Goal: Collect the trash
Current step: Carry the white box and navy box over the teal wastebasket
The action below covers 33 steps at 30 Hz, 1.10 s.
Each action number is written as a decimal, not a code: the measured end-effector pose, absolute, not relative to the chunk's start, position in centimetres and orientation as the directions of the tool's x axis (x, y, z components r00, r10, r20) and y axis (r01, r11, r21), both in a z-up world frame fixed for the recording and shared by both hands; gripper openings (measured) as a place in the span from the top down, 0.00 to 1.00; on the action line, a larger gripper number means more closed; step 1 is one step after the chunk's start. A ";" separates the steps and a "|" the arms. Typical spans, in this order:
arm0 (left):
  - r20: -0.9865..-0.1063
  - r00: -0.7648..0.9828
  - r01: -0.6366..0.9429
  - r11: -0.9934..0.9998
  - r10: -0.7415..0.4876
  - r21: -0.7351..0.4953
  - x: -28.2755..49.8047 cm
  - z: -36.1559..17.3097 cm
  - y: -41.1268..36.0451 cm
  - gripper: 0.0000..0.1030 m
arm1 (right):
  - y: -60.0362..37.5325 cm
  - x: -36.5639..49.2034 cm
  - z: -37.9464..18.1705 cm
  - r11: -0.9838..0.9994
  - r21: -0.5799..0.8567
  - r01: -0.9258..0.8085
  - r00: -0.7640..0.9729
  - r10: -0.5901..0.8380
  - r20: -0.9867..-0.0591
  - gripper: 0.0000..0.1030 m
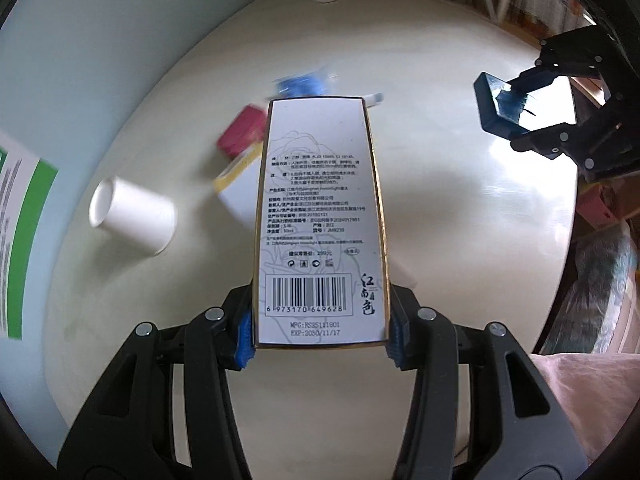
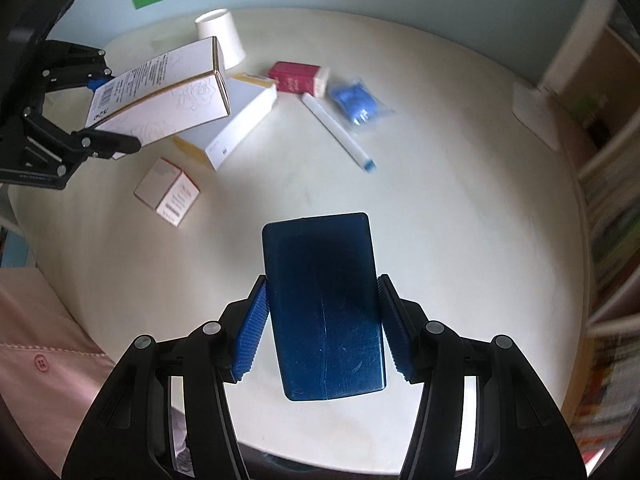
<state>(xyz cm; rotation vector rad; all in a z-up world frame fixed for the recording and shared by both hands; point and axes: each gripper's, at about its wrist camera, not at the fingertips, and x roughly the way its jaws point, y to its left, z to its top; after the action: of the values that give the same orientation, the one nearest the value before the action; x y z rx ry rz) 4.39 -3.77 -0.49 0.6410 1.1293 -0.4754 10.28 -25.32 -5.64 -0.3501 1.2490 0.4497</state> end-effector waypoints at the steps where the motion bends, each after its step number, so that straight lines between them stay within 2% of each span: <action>1: -0.932 0.360 0.658 0.718 -0.038 0.225 4.0 -0.4 -4.5 0.55 | -25.9 9.7 -5.6 0.870 -0.010 -0.494 0.250 0.130 -0.959 0.47; 10: -0.941 0.325 0.754 0.627 -0.095 0.197 1.3 -0.9 -10.2 0.55 | -30.2 5.4 -4.9 0.921 -0.019 -0.390 0.258 0.090 -0.962 0.47; 26: -0.959 0.235 0.905 0.395 -0.157 0.157 -3.3 -5.4 -21.9 0.55 | -38.5 -3.4 -4.5 0.989 -0.013 -0.145 0.266 0.026 -0.964 0.47; 27: -0.956 0.213 0.914 0.386 -0.204 0.121 -3.6 -5.6 -22.5 0.55 | -38.9 -4.0 -4.4 0.992 -0.012 -0.129 0.267 0.023 -0.964 0.47; 33: -0.960 0.171 0.954 0.279 -0.221 0.106 -6.3 -6.4 -26.3 0.55 | -41.5 -8.2 -4.6 1.000 -0.004 -0.014 0.262 0.000 -0.965 0.47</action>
<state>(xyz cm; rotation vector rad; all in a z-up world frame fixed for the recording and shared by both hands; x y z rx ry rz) -6.35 -26.32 -6.42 0.9023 1.0453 -1.0202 -8.23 -41.51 -4.61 -0.0122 1.3053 0.0093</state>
